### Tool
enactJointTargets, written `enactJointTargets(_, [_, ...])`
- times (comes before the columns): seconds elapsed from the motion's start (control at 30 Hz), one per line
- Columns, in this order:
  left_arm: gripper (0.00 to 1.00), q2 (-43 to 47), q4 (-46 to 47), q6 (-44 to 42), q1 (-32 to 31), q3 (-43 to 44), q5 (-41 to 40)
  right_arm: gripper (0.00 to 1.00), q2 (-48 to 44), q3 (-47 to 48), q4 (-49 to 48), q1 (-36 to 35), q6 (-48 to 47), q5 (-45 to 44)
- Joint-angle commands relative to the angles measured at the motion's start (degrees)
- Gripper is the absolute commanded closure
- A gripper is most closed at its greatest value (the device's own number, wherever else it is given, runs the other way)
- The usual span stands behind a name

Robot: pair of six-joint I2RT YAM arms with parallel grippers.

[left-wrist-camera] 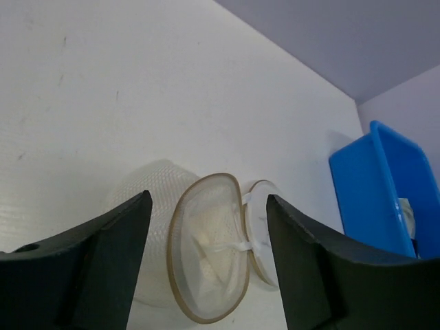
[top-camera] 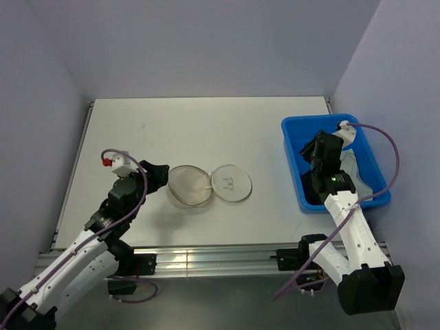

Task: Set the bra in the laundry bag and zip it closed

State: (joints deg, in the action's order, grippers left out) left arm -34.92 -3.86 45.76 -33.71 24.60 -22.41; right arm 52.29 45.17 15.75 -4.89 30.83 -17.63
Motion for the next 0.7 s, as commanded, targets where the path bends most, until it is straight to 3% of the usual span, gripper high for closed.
enactJointTargets(0.0, [0.24, 5.5, 1.2, -0.7, 0.0, 1.0, 1.2, 0.54, 2.2, -1.7, 4.4, 6.4, 1.2, -3.7])
enactJointTargets(0.07, [0.23, 9.1, 2.2, -0.5, -0.2, 1.0, 6.3, 0.49, 4.6, -1.3, 4.8, 10.5, 1.5, -4.2])
enactJointTargets(0.1, [0.23, 10.3, 3.3, -0.5, -0.3, 1.1, 8.4, 0.41, 7.2, -1.0, 4.9, 11.8, 1.9, -4.5])
enactJointTargets(0.3, [0.22, 15.0, 0.5, -4.0, -0.4, 8.0, 22.0, 0.29, 17.2, 1.0, 3.6, 16.7, 1.6, -4.1])
enactJointTargets(0.47, [0.23, 14.6, -8.3, -10.8, -0.4, 15.7, 27.5, 0.28, 29.1, 4.2, 3.7, 16.7, 1.6, -3.5])
enactJointTargets(0.63, [0.23, 15.1, -10.2, -11.2, -0.4, 15.1, 26.2, 0.27, 36.5, 7.0, 3.3, 16.7, 2.6, 0.1])
enactJointTargets(0.67, [0.23, 15.1, -9.8, -11.0, -0.3, 15.0, 26.4, 0.35, 38.0, 7.9, 3.3, 16.7, 2.7, 0.2])
